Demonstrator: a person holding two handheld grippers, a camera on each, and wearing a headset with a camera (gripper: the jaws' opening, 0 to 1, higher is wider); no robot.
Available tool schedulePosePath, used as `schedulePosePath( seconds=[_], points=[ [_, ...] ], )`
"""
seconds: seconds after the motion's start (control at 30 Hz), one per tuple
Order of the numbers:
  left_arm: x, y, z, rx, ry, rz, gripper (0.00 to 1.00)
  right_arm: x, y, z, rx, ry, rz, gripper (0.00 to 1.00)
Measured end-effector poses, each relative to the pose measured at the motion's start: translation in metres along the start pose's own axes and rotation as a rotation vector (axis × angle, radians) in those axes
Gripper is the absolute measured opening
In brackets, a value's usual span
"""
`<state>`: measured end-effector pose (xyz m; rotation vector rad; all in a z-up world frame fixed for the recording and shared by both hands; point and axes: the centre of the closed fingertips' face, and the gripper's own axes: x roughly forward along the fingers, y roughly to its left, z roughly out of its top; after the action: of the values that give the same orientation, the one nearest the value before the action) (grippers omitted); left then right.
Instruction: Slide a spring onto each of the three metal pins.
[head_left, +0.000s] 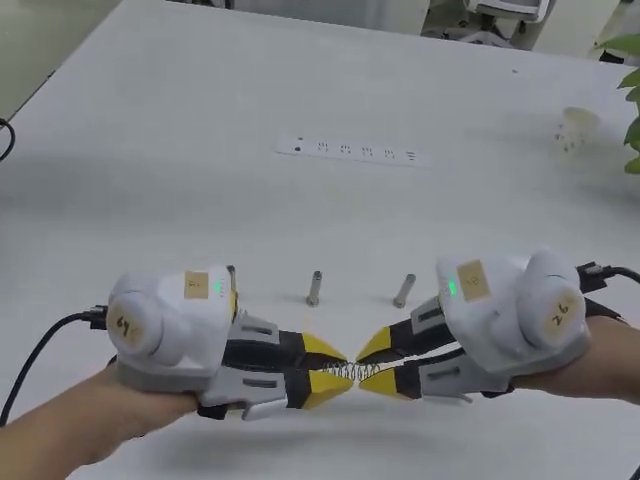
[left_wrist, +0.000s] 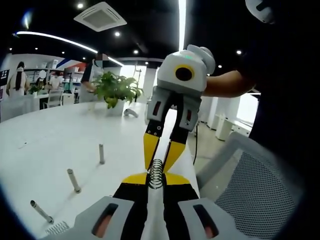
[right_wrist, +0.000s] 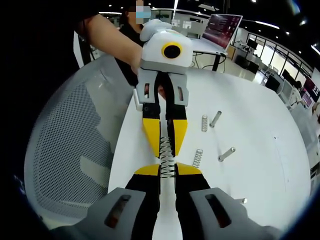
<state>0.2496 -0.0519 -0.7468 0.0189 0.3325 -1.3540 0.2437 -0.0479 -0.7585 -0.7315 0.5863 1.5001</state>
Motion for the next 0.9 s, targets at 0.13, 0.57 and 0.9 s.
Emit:
schedulePosePath(
  seconds=[0.13, 0.57, 0.9],
  points=[
    [0.0004, -0.0009, 0.0003, -0.002, -0.002, 0.000, 0.02, -0.0011, 0.0007, -0.0002, -0.002, -0.001, -0.001, 0.08],
    [0.0009, -0.0067, -0.0014, -0.012, 0.014, -0.020, 0.02, -0.0045, 0.0052, -0.0057, 0.017, -0.014, 0.024, 0.09],
    [-0.0010, -0.0074, -0.0018, -0.023, 0.015, -0.021, 0.02, -0.0057, 0.0058, -0.0084, 0.034, -0.025, 0.011, 0.09]
  ],
)
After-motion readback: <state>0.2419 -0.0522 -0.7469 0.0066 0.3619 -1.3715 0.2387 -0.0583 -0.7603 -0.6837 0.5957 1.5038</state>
